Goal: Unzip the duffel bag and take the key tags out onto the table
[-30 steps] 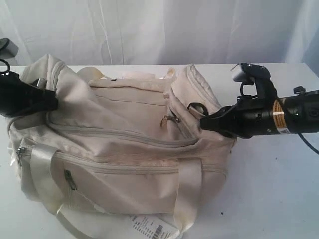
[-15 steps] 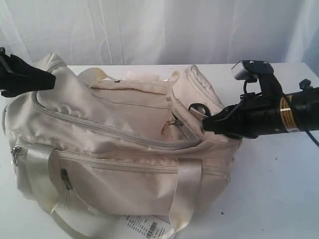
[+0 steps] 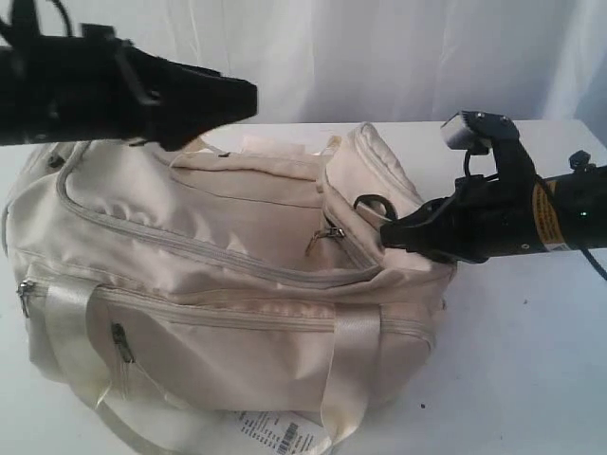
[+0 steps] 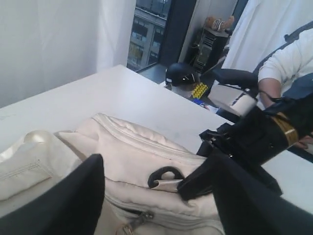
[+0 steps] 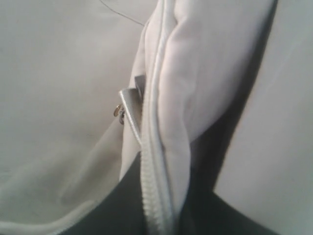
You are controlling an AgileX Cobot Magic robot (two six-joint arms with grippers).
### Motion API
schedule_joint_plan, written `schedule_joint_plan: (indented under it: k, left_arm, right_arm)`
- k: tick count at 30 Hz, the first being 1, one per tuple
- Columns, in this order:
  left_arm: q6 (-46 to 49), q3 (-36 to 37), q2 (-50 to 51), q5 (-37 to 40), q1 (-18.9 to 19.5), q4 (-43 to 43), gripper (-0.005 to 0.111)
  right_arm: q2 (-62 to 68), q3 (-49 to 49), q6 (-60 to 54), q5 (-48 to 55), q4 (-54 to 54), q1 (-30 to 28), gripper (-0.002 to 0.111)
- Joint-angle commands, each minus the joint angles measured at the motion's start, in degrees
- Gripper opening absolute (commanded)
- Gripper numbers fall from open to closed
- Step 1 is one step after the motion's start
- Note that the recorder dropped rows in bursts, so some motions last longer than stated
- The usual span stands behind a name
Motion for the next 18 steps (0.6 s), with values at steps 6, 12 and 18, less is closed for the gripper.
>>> schedule_joint_plan:
  k: [6,12,18]
  left_arm:
    - [18.12,-4.93,16.77,-9.78,-7.93,-6.34,0.066]
    - [18.89,-4.98,19.01,-7.34,-7.93,-3.64,0.066]
    - [18.32,-4.98,19.16,-7.47,-7.93,0.24,0.066]
  right_arm:
    - [-0.69,0.31,-0.18,-3.93,-0.55,0.07,0.0]
    - [-0.69,0.31,-0.18,-2.39,0.09,0.07,0.0]
    - [-0.69,0.31,-0.18,-2.5,2.44,0.07,0.0]
